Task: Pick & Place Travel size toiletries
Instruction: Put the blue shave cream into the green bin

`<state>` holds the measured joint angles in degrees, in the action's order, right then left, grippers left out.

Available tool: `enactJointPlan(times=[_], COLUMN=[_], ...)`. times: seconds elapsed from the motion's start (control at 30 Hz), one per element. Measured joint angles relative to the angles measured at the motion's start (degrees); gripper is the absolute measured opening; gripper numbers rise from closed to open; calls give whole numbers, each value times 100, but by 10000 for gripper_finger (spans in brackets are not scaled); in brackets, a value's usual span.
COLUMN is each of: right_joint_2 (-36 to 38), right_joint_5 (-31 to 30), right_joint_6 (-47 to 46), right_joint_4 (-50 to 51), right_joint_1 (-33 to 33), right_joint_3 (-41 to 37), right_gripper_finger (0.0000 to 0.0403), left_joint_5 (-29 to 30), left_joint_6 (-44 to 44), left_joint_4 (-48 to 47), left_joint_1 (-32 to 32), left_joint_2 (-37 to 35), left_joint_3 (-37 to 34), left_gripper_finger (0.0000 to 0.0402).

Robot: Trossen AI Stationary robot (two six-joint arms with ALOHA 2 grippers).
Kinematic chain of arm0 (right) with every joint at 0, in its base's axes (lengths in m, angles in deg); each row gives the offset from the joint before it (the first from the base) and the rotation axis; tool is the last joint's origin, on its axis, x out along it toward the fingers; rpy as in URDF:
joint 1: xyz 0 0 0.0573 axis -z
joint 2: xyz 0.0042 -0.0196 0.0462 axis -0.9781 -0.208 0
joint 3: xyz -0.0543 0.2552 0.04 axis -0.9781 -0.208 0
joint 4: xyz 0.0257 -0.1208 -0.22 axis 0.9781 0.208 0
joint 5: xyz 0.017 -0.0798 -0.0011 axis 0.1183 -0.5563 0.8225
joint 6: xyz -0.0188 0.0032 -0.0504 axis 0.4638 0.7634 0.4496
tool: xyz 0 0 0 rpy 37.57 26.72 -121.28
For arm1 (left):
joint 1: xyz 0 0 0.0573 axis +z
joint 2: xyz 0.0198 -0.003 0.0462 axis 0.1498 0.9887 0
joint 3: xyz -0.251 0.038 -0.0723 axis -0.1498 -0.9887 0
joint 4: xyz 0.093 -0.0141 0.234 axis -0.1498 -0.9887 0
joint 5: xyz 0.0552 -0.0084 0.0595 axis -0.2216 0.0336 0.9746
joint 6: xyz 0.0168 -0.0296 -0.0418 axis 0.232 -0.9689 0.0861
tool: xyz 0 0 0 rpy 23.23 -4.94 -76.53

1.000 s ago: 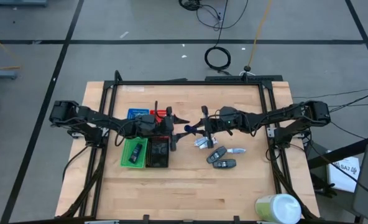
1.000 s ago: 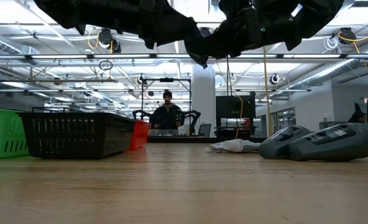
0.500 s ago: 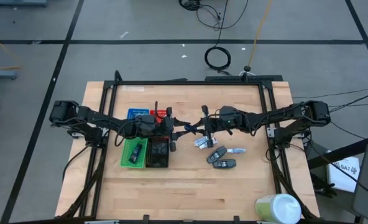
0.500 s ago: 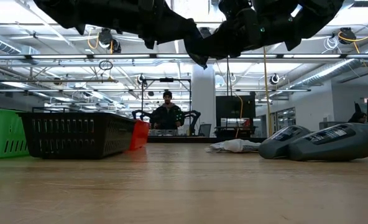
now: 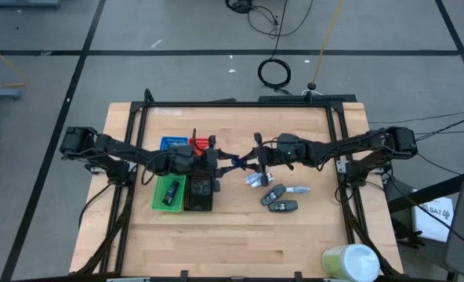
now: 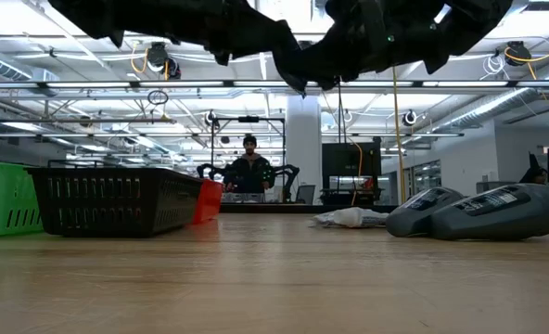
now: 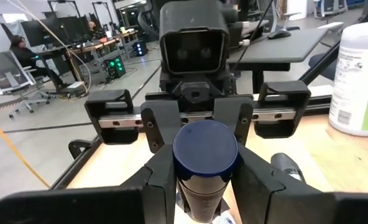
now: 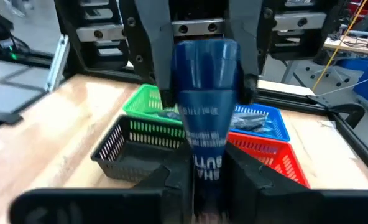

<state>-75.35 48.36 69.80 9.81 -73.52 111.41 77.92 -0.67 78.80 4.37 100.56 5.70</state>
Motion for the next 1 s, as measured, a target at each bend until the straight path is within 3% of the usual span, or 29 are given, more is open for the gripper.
enactJointPlan(times=[0.17, 0.37, 0.5, 0.7, 0.87, 1.0], right_joint_2=[103, 561, 1157, 1999, 2730, 3350], right_joint_5=[-5, 0, -263, -636, -653, -1046], right_joint_6=[-54, -260, -350, -567, -713, -1047], right_joint_4=[256, 1242, 2086, 3252, 3148, 2738], right_joint_1=[0, 0, 31, 34, 43, 44], right_joint_3=[7, -48, -6, -34, -582, -1164], right_gripper_finger=[123, 205, 238, 244, 233, 227], left_joint_5=[48, 1065, 1540, 2187, 2381, 2730], left_joint_6=[-29, -32, -278, -1116, -2103, -2981], left_joint_4=[-508, -1355, -2252, -3727, -4860, -5854], left_joint_1=[-60, -312, -588, -1067, -1420, -1697], left_joint_2=[-459, -1145, -1526, -2179, -2497, -2671], left_joint_3=[0, 30, 9, 11, 9, 4], left_gripper_finger=[107, 107, 109, 111, 111, 112])
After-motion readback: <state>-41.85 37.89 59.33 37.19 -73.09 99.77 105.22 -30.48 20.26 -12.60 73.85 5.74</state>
